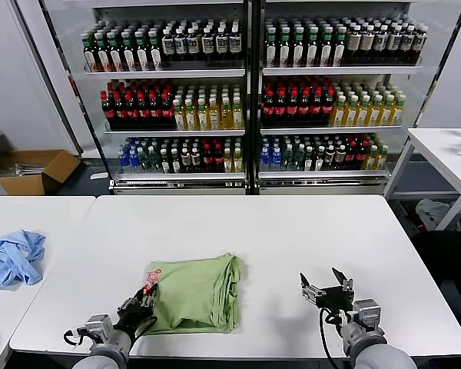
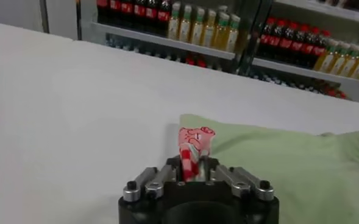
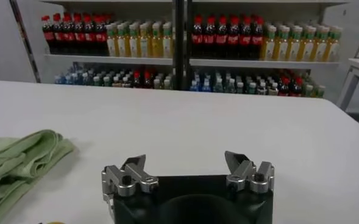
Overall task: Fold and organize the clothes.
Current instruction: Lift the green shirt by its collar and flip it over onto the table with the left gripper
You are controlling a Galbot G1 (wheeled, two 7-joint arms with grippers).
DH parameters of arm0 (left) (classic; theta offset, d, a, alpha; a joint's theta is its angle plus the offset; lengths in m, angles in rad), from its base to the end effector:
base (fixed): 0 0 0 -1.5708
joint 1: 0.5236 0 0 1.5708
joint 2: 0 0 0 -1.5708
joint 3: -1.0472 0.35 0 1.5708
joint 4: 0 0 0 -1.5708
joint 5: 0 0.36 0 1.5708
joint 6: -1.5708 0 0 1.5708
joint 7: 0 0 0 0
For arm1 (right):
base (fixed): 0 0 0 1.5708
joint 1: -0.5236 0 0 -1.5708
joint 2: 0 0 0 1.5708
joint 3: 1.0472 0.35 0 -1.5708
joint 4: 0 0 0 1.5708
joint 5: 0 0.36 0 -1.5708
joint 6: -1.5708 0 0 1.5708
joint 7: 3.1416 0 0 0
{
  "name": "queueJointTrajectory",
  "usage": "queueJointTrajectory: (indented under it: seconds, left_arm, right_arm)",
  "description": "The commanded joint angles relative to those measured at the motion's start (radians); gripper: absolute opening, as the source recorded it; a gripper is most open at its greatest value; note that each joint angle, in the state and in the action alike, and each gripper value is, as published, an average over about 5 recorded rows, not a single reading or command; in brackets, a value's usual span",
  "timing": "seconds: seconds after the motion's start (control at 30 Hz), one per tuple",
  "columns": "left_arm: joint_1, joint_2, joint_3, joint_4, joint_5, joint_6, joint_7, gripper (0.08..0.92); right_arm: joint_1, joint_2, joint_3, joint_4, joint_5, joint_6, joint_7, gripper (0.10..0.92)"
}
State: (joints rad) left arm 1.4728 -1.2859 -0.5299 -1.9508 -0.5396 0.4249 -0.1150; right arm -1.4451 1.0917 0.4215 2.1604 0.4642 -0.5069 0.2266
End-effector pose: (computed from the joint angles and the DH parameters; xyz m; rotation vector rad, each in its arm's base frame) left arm 0.2190 0.0629 -0.3267 -0.0478 -2.6190 0.2995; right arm 0.2174 -0.0420 -0.2509 0.1828 -2.7243 0.0699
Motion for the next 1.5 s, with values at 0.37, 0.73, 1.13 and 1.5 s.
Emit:
queueJointTrajectory:
  seconds: [0.37, 0.73, 1.13, 1.5]
  left_arm:
    - [0.052, 0.163, -0.378, -0.26, -0.459, 0.093, -0.062, 0.097]
    - [0.051, 0.399, -0.673, -0.201, -0.794, 0.153, -0.132, 0.097]
    - [-0.09, -0.148, 0.328, -0.26, -0.128, 0.151, -0.079, 0.097]
    - [-0.19, -0.231, 0.328, -0.152, -0.153, 0.129, -0.103, 0.097]
  right_arm:
    - [0.007, -0.019, 0.011, 0.005, 0.01, 0.0, 0.0, 0.823]
    - [0.04, -0.018, -0.009, -0.002, 0.014, -0.001, 0.001, 0.823]
    - [-0.04, -0.007, 0.052, 0.032, 0.004, -0.001, 0.002, 0.823]
    - [-0.046, -0.001, 0.057, 0.033, -0.001, 0.0, 0.002, 0.823]
